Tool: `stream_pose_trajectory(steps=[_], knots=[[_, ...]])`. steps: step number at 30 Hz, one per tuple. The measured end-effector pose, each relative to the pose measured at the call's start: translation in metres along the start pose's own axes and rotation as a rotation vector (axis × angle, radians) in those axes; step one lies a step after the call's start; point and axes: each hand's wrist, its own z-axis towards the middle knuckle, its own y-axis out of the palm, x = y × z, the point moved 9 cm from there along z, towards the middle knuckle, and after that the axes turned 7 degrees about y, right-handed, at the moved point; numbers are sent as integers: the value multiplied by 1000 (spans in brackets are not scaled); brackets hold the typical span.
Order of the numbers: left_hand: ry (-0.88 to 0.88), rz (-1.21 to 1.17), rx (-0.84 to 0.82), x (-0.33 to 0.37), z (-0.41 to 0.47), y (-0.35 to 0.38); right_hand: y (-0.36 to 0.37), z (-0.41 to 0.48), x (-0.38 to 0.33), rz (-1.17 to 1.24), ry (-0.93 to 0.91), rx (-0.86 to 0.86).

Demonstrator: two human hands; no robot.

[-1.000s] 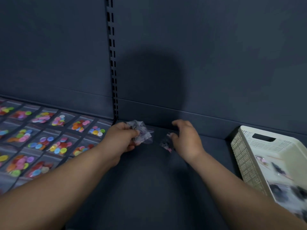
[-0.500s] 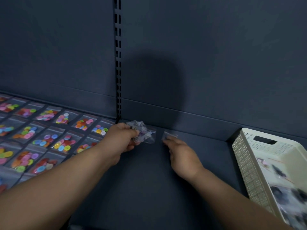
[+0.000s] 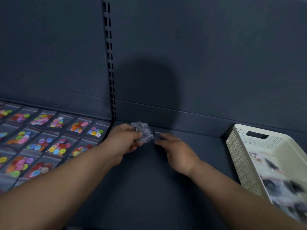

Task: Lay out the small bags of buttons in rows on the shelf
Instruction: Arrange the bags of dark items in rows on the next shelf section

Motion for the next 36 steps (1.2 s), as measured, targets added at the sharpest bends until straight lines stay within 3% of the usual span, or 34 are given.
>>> stream_pose_trajectory(steps=[3, 5, 7, 9, 13, 20, 25, 29, 34, 36], knots=[[6, 18, -31, 2, -2, 7, -21, -1, 2, 160, 63, 145], [23, 53, -72, 5, -5, 15, -38, -4, 9, 497, 209, 246], [52, 106, -120, 7, -8, 24, -36, -5, 9, 973, 345, 174], [89, 168, -191, 10, -11, 37, -33, -5, 6, 1170, 389, 88], [117, 226, -273, 12, -17, 55, -37, -10, 4, 1083, 354, -19], [105, 300, -350, 9, -23, 72, -30, -28, 28, 1229, 488, -55], [108, 318, -366, 9, -28, 80, -19, -37, 25, 1240, 479, -190], [120, 371, -376, 6, -30, 80, -25, -40, 38, 1169, 519, -125], [124, 327, -355, 0, -26, 79, -21, -44, 37, 1124, 510, -192], [163, 346, -313, -1, -21, 76, -30, -41, 45, 1062, 525, -65]])
